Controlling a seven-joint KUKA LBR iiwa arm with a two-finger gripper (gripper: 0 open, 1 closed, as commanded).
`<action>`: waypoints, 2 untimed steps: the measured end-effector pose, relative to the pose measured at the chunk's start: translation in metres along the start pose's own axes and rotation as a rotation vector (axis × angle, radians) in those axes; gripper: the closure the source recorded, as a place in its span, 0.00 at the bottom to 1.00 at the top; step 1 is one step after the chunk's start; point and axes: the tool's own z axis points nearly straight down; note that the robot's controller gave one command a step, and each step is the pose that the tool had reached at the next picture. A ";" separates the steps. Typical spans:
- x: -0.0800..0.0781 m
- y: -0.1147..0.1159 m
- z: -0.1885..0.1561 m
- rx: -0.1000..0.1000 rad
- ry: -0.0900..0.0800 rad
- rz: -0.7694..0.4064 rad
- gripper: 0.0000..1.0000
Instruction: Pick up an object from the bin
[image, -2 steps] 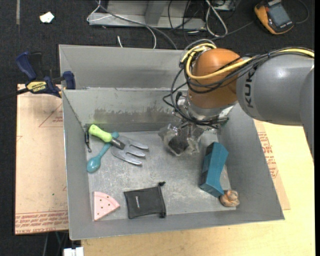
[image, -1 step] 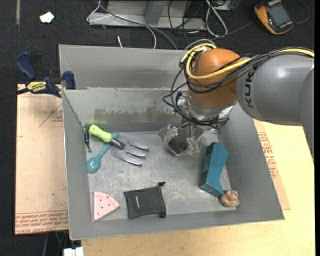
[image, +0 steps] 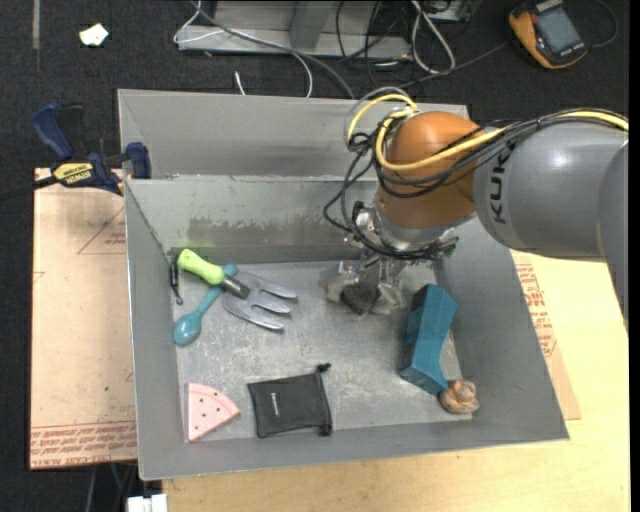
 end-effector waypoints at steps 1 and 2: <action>0.000 0.000 0.000 0.000 0.000 0.000 1.00; 0.026 -0.007 0.000 0.007 -0.010 -0.001 1.00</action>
Offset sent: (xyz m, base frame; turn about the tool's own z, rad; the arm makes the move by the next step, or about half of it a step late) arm -0.0068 -0.0364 -0.0067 -0.0053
